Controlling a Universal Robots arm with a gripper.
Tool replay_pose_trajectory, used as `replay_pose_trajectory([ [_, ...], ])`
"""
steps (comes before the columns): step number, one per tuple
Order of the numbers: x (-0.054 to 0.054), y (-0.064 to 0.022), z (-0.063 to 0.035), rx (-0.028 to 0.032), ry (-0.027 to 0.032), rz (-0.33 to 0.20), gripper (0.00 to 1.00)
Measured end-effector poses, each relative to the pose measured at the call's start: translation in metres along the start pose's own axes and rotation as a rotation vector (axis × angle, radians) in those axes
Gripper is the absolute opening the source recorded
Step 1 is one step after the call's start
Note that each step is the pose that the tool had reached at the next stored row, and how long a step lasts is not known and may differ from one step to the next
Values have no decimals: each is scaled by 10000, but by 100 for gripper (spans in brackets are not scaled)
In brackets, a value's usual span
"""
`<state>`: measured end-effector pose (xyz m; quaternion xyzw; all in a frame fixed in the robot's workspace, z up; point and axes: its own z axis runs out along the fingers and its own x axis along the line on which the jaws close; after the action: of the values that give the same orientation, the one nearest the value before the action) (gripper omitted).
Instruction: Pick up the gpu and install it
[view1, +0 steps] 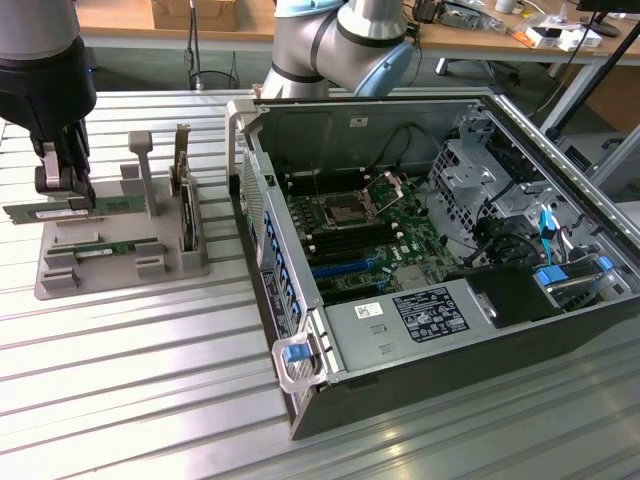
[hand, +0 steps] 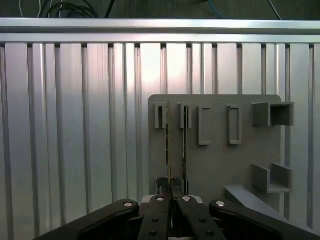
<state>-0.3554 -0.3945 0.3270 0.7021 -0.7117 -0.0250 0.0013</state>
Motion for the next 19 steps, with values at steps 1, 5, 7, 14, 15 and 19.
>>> replay_pose_trajectory([
  [1,-1,1,-25,-1,-1,0,12],
  [5,-3,3,-88,-1,-4,0,12],
  [7,-5,5,-145,-1,-9,0,12],
  [14,-9,10,-258,-1,-16,-1,12],
  [15,-9,10,-276,-1,-17,-1,12],
  [19,-12,13,-346,-1,-22,0,12],
])
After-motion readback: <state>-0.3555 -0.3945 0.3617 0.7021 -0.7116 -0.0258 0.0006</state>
